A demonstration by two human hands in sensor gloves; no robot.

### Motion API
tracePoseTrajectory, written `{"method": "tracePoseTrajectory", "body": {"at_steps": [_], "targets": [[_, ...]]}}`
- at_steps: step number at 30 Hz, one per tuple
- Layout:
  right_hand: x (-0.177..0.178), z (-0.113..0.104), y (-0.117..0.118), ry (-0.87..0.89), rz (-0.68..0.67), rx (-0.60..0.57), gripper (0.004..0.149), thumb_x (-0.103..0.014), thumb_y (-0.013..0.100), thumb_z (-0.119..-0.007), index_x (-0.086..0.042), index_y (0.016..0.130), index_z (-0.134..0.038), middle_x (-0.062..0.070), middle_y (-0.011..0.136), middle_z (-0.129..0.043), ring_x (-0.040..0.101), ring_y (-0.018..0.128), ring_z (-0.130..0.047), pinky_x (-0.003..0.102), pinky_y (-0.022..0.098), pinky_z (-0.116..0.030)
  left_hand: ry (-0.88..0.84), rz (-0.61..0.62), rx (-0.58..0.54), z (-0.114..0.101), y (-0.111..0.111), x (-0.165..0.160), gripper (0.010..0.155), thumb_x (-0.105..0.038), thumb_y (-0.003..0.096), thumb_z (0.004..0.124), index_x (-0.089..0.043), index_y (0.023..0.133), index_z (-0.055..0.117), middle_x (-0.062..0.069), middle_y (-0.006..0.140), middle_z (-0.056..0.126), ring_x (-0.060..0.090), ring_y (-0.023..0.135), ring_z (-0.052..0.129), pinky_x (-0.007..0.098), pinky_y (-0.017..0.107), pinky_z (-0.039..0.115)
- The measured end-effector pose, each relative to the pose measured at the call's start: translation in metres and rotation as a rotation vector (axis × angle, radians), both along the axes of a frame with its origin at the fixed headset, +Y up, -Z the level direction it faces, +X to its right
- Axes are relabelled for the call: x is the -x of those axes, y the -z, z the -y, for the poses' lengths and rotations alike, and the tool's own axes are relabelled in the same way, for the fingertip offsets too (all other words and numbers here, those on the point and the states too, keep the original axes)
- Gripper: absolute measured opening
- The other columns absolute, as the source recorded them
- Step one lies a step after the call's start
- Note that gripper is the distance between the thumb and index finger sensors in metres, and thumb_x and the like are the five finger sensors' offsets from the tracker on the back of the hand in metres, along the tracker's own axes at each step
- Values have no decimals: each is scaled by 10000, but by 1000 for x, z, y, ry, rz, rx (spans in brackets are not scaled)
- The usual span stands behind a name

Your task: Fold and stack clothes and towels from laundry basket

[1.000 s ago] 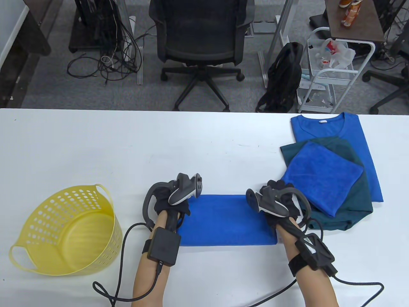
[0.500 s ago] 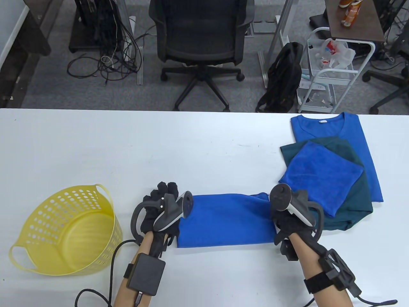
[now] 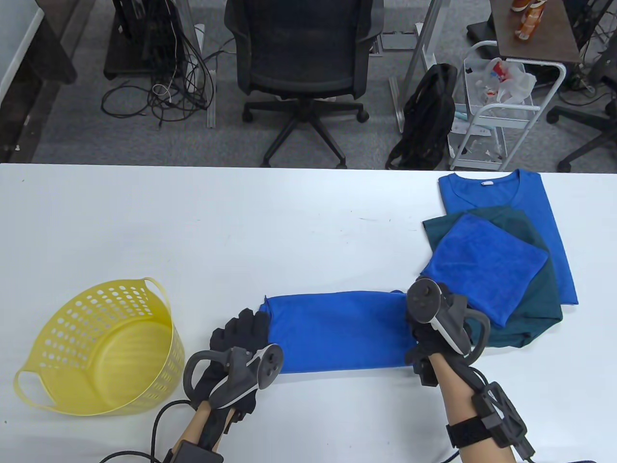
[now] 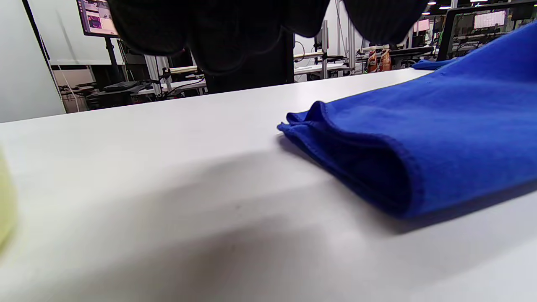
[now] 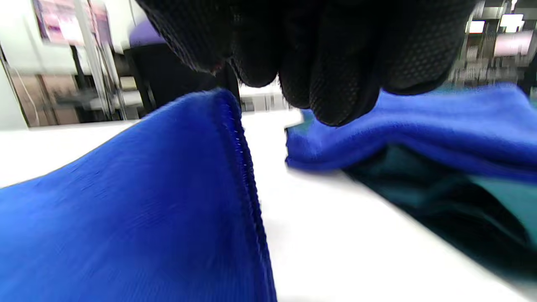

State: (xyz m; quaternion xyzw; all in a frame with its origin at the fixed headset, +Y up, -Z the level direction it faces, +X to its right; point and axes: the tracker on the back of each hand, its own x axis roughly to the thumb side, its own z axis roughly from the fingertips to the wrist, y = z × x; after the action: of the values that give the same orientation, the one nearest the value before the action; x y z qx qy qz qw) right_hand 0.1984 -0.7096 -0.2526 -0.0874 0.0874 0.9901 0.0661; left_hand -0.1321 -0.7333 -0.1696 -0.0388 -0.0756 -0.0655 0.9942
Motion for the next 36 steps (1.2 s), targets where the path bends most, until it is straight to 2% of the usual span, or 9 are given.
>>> {"method": "tracePoseTrajectory", "body": {"at_steps": [7, 10, 13, 17, 19, 24, 29, 32, 36], "targets": [[4, 45, 2, 38, 23, 328, 918, -383, 599, -838, 143, 1170, -350, 389, 1081, -620, 573, 871, -748, 694, 602, -677, -42, -16, 13, 3, 0, 9, 751, -538, 575, 694, -187, 1209, 497, 186, 1225, 620, 391, 1030, 797, 591, 721, 711], [16, 53, 2, -107, 53, 227, 953, -370, 527, -900, 181, 1138, -420, 367, 993, -714, 470, 789, -842, 648, 568, -748, -37, -32, 14, 4, 1, 13, 750, -539, 574, 694, -187, 1208, 500, 184, 1225, 622, 391, 1030, 797, 591, 721, 712], [14, 57, 5, 60, 167, 220, 896, -288, 513, -947, 187, 1117, -487, 292, 874, -793, 357, 687, -884, 605, 560, -762, -43, -42, 18, 5, 2, 15, 755, -541, 571, 695, -186, 1208, 499, 184, 1222, 626, 392, 1030, 796, 592, 721, 711], [17, 47, 9, -4, 64, 311, 933, -395, 556, -873, 66, 1189, -364, 370, 1060, -603, 510, 856, -752, 692, 630, -639, -46, -39, 18, 6, 1, 17, 752, -541, 573, 696, -189, 1207, 501, 185, 1224, 623, 392, 1032, 795, 594, 721, 710], [16, 32, 7, -21, 38, 223, 871, -469, 607, -768, 19, 1199, -358, 406, 1105, -512, 555, 877, -712, 696, 629, -631, -46, -37, 20, 5, 1, 17, 752, -543, 572, 696, -190, 1207, 502, 184, 1225, 623, 393, 1032, 795, 595, 722, 708], [7, -9, 9, 25, 51, -20, 662, -436, 637, -721, -21, 1131, -572, 346, 1031, -670, 462, 764, -840, 608, 564, -733, -60, -34, 26, 7, 2, 17, 749, -543, 573, 695, -193, 1207, 502, 181, 1225, 624, 394, 1034, 791, 596, 723, 705], [3, -13, 16, 57, 62, -41, 404, -233, 616, -746, -59, 981, -750, 101, 673, -929, 159, 401, -944, 409, 376, -858, -47, -37, 23, 6, 2, 17, 747, -542, 572, 695, -192, 1206, 506, 182, 1222, 629, 394, 1032, 794, 597, 723, 706], [-1, -4, 20, 253, 30, 29, 456, -125, 593, -745, -54, 1037, -676, 149, 878, -872, 306, 643, -972, 532, 521, -819, -41, -37, 26, 6, 1, 17, 746, -539, 574, 694, -189, 1206, 507, 184, 1221, 630, 393, 1032, 794, 597, 723, 706], [-4, 6, 23, 391, -123, 86, 612, 22, 556, -706, -80, 1132, -528, 256, 1176, -402, 565, 1026, -440, 737, 676, -522, -26, -32, 33, 7, 1, 16, 734, -532, 577, 692, -195, 1204, 511, 181, 1221, 632, 394, 1035, 792, 598, 723, 706]]}}
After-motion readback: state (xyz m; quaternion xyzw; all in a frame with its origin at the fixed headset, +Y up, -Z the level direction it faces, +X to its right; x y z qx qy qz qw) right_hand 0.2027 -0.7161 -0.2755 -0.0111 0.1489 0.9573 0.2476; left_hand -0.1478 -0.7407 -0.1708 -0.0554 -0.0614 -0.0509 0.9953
